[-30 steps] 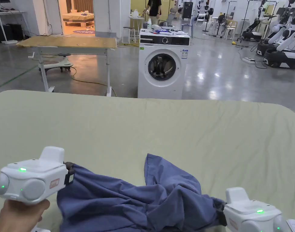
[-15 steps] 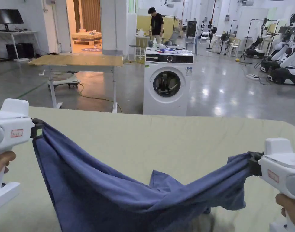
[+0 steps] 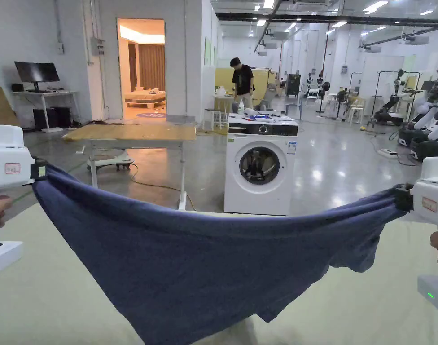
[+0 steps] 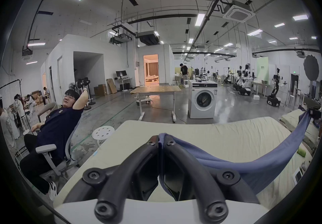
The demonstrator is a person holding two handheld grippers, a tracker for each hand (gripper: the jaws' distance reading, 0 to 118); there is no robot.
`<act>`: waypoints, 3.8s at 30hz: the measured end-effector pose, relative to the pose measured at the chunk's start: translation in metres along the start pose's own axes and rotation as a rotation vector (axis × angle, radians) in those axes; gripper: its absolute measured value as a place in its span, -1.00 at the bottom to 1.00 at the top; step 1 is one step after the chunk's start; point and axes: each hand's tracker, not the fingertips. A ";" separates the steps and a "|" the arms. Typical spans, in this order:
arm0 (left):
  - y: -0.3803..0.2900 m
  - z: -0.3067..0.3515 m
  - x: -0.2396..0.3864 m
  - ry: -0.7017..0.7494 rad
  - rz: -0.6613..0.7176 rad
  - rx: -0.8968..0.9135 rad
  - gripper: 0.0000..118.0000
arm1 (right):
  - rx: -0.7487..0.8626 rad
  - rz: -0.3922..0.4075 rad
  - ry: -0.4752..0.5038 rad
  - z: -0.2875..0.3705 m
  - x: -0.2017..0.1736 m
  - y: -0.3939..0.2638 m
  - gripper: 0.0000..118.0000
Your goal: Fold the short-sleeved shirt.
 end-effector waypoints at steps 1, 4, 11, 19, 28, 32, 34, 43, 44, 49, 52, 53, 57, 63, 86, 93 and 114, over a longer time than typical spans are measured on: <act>0.007 -0.004 -0.001 0.001 0.015 0.009 -1.00 | 0.005 0.002 -0.003 -0.004 0.000 0.008 -0.87; 0.021 -0.013 -0.001 -0.001 0.040 0.028 -1.00 | 0.023 0.019 -0.021 -0.016 0.001 0.024 -0.87; 0.032 -0.028 0.005 0.010 0.051 0.052 -1.00 | 0.058 0.014 -0.042 -0.035 0.010 0.040 -0.87; -0.043 -0.030 0.018 -0.019 0.043 0.000 -1.00 | -0.012 0.006 -0.034 -0.033 0.012 -0.029 -0.87; -0.177 0.020 0.018 -0.028 0.063 -0.105 -1.00 | -0.150 0.025 -0.011 0.007 0.008 -0.161 -0.87; -0.214 0.056 0.010 -0.024 0.060 -0.123 -1.00 | -0.184 0.045 -0.008 0.039 0.011 -0.198 -0.87; -0.224 0.072 0.004 -0.021 0.068 -0.124 -1.00 | -0.189 0.046 -0.011 0.054 0.013 -0.209 -0.87; -0.290 0.129 -0.019 -0.030 0.109 -0.251 -1.00 | -0.319 0.102 -0.010 0.100 0.013 -0.269 -0.87; -0.300 0.133 -0.020 -0.030 0.111 -0.277 -1.00 | -0.338 0.100 -0.005 0.105 0.011 -0.278 -0.86; -0.337 0.149 -0.016 -0.029 0.094 -0.369 -0.99 | -0.422 0.063 0.000 0.114 0.006 -0.319 -0.86; -0.349 0.150 -0.016 -0.005 0.098 -0.398 -0.80 | -0.450 0.094 -0.026 0.116 0.000 -0.332 -0.78; -0.355 0.144 -0.019 0.007 0.097 -0.402 -0.64 | -0.441 0.096 -0.034 0.118 -0.002 -0.332 -0.68; -0.345 0.142 -0.015 0.060 0.068 -0.369 -0.02 | -0.383 0.070 -0.049 0.125 -0.011 -0.317 -0.02; -0.313 0.133 0.015 0.073 -0.042 -0.267 0.05 | -0.184 0.039 -0.007 0.130 -0.050 -0.278 0.36; -0.249 0.133 0.114 -0.032 -0.068 0.132 -1.00 | 0.161 -0.049 0.105 0.133 -0.180 -0.218 -1.00; -0.280 0.128 0.019 0.051 0.003 -0.154 -1.00 | 0.125 -0.035 0.128 0.123 -0.176 -0.223 -1.00; -0.360 0.082 -0.008 0.091 0.103 -0.700 -0.22 | -0.076 -0.005 0.158 0.079 -0.184 -0.263 -1.00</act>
